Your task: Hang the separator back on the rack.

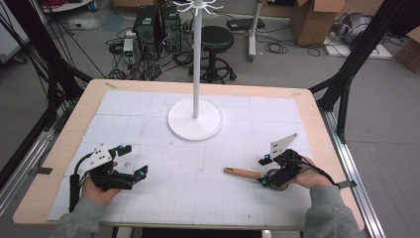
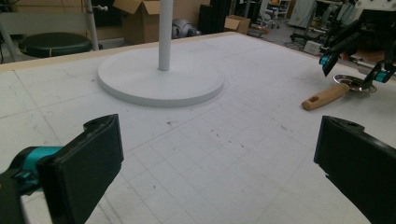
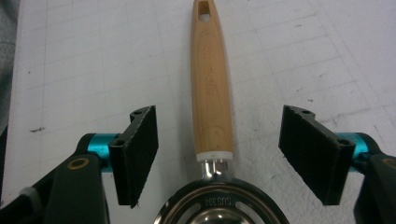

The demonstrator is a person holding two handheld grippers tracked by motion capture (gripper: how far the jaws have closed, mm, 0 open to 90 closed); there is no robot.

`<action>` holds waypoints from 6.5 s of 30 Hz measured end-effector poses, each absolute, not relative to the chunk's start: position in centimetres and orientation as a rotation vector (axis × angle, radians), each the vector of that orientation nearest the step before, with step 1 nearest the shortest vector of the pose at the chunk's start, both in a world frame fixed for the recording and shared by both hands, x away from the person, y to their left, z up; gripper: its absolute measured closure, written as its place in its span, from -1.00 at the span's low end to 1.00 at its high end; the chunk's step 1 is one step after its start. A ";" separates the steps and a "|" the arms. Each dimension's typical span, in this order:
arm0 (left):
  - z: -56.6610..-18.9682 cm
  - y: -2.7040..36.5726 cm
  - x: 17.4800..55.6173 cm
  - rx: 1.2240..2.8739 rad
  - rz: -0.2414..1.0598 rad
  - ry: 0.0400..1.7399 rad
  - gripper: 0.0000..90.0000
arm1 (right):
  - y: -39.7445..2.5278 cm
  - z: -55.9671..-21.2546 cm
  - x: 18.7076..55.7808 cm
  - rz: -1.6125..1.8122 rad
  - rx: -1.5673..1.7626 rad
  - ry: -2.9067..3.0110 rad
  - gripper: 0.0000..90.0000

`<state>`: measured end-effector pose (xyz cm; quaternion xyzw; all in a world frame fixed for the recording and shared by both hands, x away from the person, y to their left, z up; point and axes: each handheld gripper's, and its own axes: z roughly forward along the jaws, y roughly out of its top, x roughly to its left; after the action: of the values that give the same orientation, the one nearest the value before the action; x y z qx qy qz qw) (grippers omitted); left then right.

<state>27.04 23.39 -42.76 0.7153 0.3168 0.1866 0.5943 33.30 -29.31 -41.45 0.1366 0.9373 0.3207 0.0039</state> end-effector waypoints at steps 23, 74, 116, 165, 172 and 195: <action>-43.0 23.4 27.0 1.684 0.416 0.745 -0.96 | -29.1 -41.6 33.6 0.872 0.387 3.000 0.07; -43.3 23.2 26.8 1.711 0.412 0.745 -0.96 | -26.1 -41.2 33.8 0.466 0.256 3.095 0.30; -43.3 23.3 26.8 1.706 0.408 0.750 -0.96 | -25.4 -40.8 33.4 0.401 0.227 3.071 0.55; -43.1 23.4 26.8 1.691 0.422 0.743 -0.96 | -27.9 -37.9 33.0 1.070 0.424 2.871 0.55; -43.1 23.4 26.8 1.685 0.421 0.747 -0.96 | -28.3 -37.4 32.8 1.150 0.471 2.812 0.55; -43.1 23.4 26.8 1.684 0.423 0.745 -0.96 | -28.6 -35.3 33.2 1.416 0.699 2.541 0.55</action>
<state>26.76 23.41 -43.11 0.7221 0.3195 0.1814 0.5861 33.17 -28.60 -35.33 0.2331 0.8470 0.4718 0.0748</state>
